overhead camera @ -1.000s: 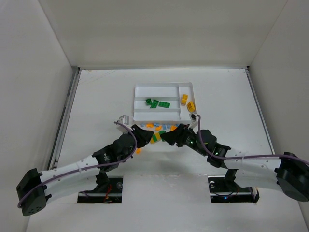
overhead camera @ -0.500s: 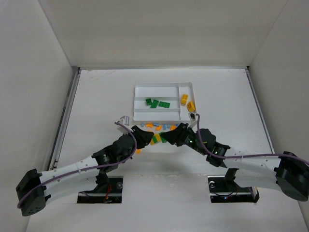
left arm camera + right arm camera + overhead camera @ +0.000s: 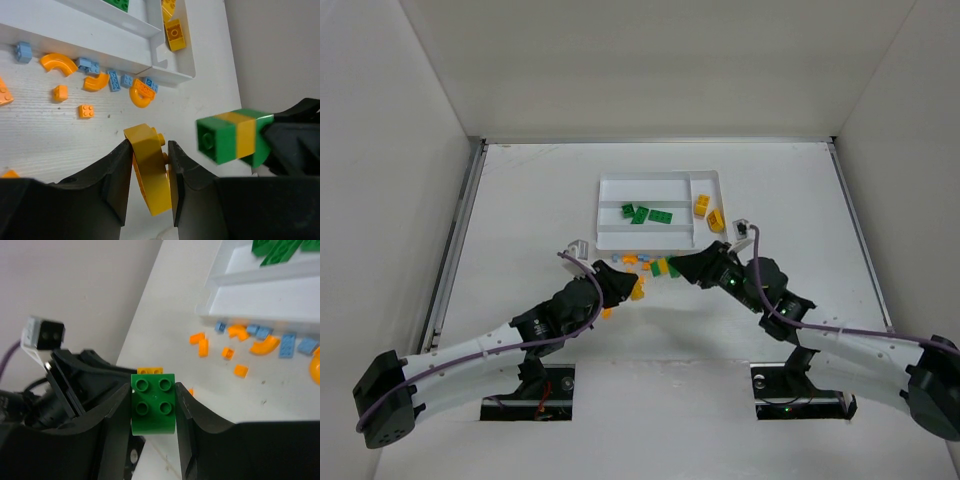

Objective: Sort the legos into containers by color

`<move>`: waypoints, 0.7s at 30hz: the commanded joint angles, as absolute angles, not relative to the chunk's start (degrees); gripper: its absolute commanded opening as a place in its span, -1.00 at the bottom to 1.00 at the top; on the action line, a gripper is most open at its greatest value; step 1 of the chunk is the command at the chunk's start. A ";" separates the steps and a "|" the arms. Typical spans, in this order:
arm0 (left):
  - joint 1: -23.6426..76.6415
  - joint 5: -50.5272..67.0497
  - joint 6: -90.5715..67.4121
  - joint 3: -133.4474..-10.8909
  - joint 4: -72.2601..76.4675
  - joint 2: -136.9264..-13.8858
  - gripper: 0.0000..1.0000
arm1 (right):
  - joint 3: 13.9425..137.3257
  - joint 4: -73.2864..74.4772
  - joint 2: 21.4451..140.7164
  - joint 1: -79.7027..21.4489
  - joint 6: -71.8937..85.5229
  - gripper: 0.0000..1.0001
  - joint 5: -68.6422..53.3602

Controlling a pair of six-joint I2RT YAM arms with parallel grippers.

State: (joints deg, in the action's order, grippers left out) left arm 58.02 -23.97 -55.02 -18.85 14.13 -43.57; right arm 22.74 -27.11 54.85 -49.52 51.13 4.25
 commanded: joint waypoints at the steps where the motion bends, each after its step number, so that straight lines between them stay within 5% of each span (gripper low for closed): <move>1: 57.70 -24.52 -53.44 -17.75 14.15 -43.07 -0.72 | 24.00 -27.95 50.90 -46.63 50.18 -0.34 4.14; 12: 56.91 -24.08 -51.60 -20.56 15.81 -45.52 -0.71 | 22.50 -21.89 44.13 -42.06 47.82 -0.33 5.71; 21: 55.86 -21.01 -44.13 -32.85 33.56 -69.58 -0.66 | 22.06 -12.84 32.09 -29.06 46.32 -0.33 6.51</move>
